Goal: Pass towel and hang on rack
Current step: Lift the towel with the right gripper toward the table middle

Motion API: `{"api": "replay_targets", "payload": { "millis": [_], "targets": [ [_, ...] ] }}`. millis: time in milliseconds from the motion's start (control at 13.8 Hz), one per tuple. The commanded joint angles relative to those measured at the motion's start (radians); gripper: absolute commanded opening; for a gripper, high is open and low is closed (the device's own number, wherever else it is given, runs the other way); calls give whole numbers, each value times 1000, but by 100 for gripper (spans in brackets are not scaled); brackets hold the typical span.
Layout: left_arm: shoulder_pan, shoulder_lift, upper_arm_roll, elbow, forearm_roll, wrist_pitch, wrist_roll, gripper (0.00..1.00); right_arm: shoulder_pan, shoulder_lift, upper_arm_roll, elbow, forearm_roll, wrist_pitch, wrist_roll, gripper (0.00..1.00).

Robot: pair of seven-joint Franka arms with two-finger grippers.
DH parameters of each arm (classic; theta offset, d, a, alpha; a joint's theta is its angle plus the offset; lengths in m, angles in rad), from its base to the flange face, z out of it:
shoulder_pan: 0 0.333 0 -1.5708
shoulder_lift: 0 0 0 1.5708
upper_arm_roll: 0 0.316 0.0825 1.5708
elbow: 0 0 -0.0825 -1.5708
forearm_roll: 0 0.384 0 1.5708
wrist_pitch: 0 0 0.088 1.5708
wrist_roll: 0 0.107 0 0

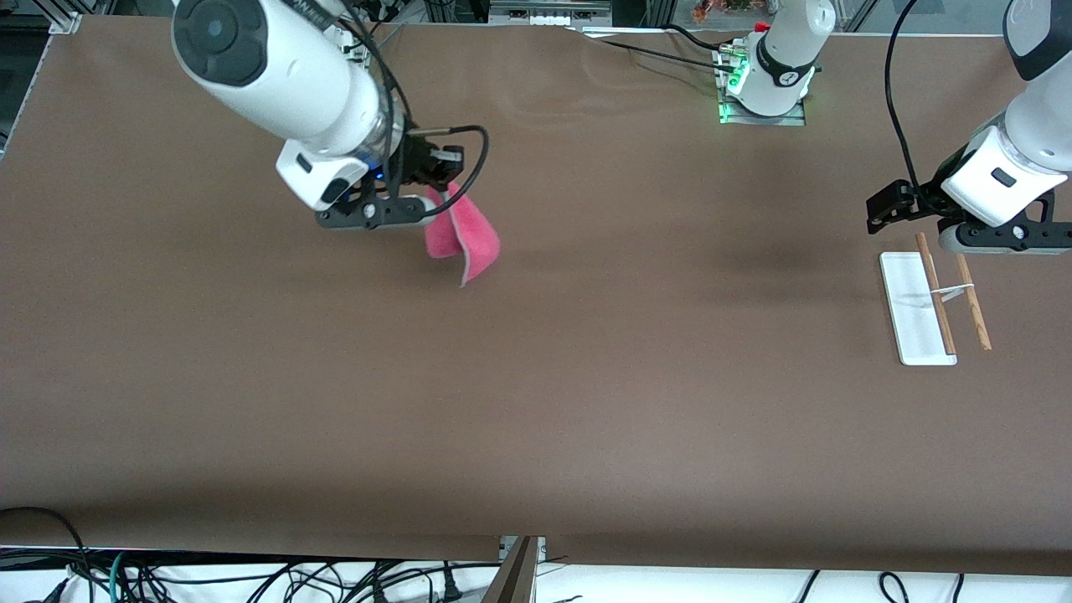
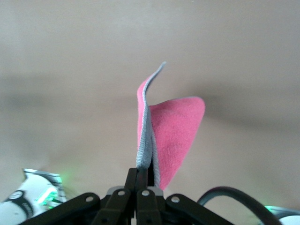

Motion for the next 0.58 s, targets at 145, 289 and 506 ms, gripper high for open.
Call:
{"api": "replay_targets", "payload": {
  "millis": [145,289,506],
  "targets": [
    [-2,-1,2,9,-18,-14,-1,100,-5,28,60,74,162,118,242,0],
    [-2,-1,2,9,-18,-14,-1,100,-7,28,58,87,277,181,302,0],
    [-2,-1,3,9,-18,-14,-1,100,4,22,63,94,370,292,383,0]
  ]
}}
